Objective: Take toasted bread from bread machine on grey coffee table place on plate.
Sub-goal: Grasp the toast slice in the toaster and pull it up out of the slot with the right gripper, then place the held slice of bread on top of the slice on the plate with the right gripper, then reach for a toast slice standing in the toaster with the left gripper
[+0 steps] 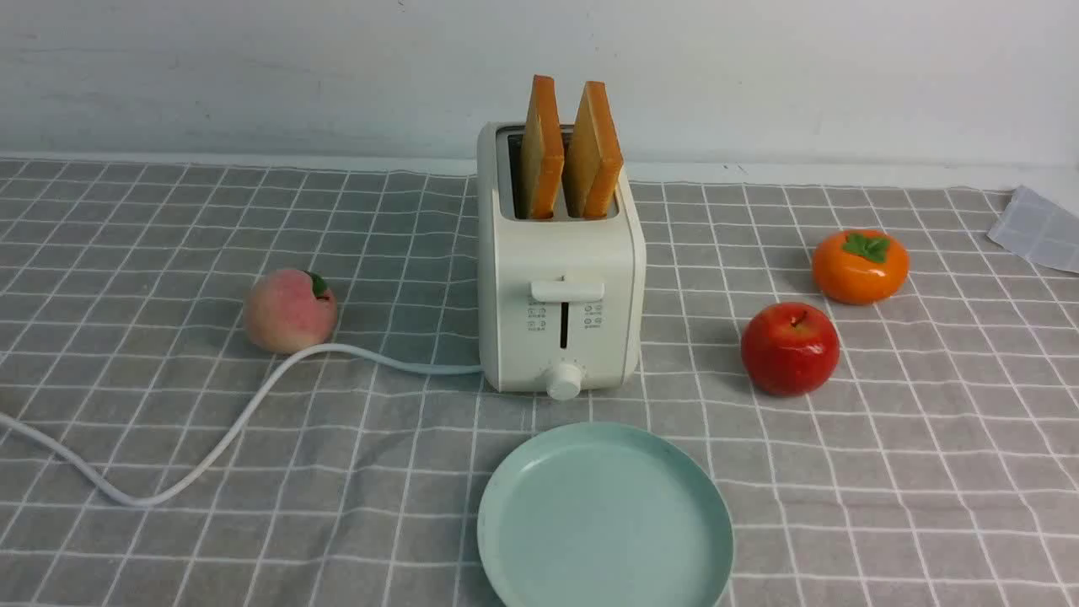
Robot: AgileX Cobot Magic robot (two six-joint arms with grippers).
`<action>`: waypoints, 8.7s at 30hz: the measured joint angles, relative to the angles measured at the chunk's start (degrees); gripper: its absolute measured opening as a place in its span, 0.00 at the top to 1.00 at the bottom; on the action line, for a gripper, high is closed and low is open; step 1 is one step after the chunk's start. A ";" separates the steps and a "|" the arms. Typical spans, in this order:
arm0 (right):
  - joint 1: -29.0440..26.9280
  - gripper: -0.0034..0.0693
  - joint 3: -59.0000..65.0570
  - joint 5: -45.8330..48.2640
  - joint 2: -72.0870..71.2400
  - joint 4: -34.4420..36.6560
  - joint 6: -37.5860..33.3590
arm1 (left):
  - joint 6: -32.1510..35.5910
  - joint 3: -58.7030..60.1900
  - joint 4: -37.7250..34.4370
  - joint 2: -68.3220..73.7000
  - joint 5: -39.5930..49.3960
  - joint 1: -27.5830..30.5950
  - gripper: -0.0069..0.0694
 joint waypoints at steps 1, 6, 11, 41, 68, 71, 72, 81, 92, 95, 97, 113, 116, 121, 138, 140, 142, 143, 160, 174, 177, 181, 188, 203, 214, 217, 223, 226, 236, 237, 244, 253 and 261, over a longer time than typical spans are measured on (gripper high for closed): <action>0.00 0.62 0.00 0.00 0.00 0.00 0.00 | 0.00 0.00 0.00 0.00 0.00 0.00 0.60; 0.00 0.62 0.00 0.00 0.00 0.00 0.00 | 0.00 0.00 0.00 0.00 0.00 0.00 0.60; 0.00 0.62 0.00 0.00 0.00 0.00 0.00 | 0.00 0.00 0.00 0.00 0.00 0.00 0.60; 0.00 0.62 0.00 0.00 0.00 0.00 0.00 | 0.00 0.00 0.37 0.00 -0.05 0.00 0.60; 0.00 0.62 0.68 -16.23 0.00 0.24 1.81 | 0.00 0.00 2.57 0.00 -22.12 0.00 0.60; 0.00 0.62 0.68 -20.61 0.00 0.24 3.18 | 0.00 0.00 2.57 0.00 -25.26 0.00 0.60; 0.00 0.62 0.68 -22.01 0.00 0.24 3.62 | 0.00 0.00 2.58 0.00 -25.69 0.00 0.60; 0.00 0.62 0.68 -33.03 0.00 0.24 11.80 | -8.96 0.00 -0.50 0.00 -33.86 0.00 0.60; 0.00 0.62 -13.10 -33.03 1.56 0.62 21.85 | -25.80 -11.60 -3.54 0.12 -42.85 0.00 0.60; 0.00 0.62 -23.85 -28.25 6.32 1.15 23.15 | -25.98 -22.53 -3.54 3.51 -34.84 0.00 0.60; 0.00 0.62 -32.31 -23.41 10.95 1.29 23.64 | -25.55 -31.57 -3.43 8.46 -28.18 0.00 0.60; 1.73 0.62 -53.59 12.77 38.39 -1.56 19.04 | -18.55 -54.24 0.33 43.28 18.17 0.00 0.60; 3.94 0.62 -51.98 14.56 40.36 2.81 18.98 | -18.26 -53.95 -1.99 43.96 18.26 -0.06 0.60; 6.81 0.62 -50.26 16.05 45.17 15.63 15.17 | -18.26 -51.41 -4.93 43.72 15.21 -6.39 0.60; 13.80 0.56 -72.51 8.33 84.39 53.14 -31.69 | -18.20 -50.13 -9.76 54.41 24.87 -24.58 0.60; 13.80 0.53 -78.00 8.84 88.82 53.37 -32.18 | -18.20 -50.00 -9.76 54.96 25.68 -24.58 0.60; 13.80 0.49 -85.92 10.42 95.09 54.21 -32.43 | -18.20 -49.95 -9.83 55.23 26.14 -24.59 0.60; 13.80 0.49 -85.92 10.42 95.09 54.30 -32.43 | -18.20 -49.95 -9.83 55.23 26.11 -24.59 0.60; 13.80 0.41 -103.44 10.31 115.29 54.87 -32.83 | -10.72 -49.95 -11.75 54.34 21.69 -24.59 0.60; 13.80 0.60 -103.55 9.44 116.74 56.71 -32.85 | -7.32 -49.95 -11.88 49.00 16.50 -24.59 0.60; 13.80 0.71 -103.55 9.17 116.74 56.71 -32.85 | -7.32 -49.95 -11.50 48.81 16.50 -24.59 0.60; 13.75 0.79 -103.55 8.87 116.41 56.71 -32.85 | -7.26 -49.95 -11.22 48.74 16.55 -24.59 0.60; 12.25 0.79 -103.55 9.17 109.77 56.84 -32.85 | -7.14 -49.95 -11.28 48.74 16.55 -24.64 0.60; -5.71 0.79 -103.54 45.05 90.32 48.07 -31.31 | -7.14 -49.95 -11.32 52.79 11.32 -24.64 0.60; 2.13 0.79 -77.05 47.26 90.27 49.89 -28.59 | -7.14 -49.95 -11.96 56.46 10.69 -24.64 0.60; 8.84 0.79 -66.27 44.87 90.40 60.57 -35.62 | -7.14 -49.95 -12.56 56.62 9.66 -24.64 0.60; 14.96 0.79 -59.16 32.54 92.26 75.03 -45.84 | -7.27 -49.95 -12.80 56.62 9.21 -24.64 0.60; 15.93 0.78 -57.92 26.78 94.34 79.08 -47.01 | -7.32 -49.95 -13.09 56.62 9.21 -24.64 0.60; 9.90 0.26 -58.86 25.78 91.94 76.13 -48.91 | -6.87 -49.95 -12.92 56.67 9.98 -24.64 0.60; 8.44 0.22 -59.61 26.55 90.96 75.41 -48.90 | -6.66 -49.95 -12.50 56.69 9.78 -24.64 0.60; -2.29 0.09 -69.11 37.15 79.10 70.97 -48.90 | -5.94 -51.48 -10.51 59.07 0.20 -24.64 0.58; -1.09 0.27 -70.92 42.28 61.53 55.38 -40.71 | -5.73 -78.24 -5.00 76.44 15.88 -24.64 0.52; -1.09 0.32 -70.59 43.15 51.15 31.63 -21.76 | -12.32 -100.22 7.54 93.98 23.92 -30.61 0.43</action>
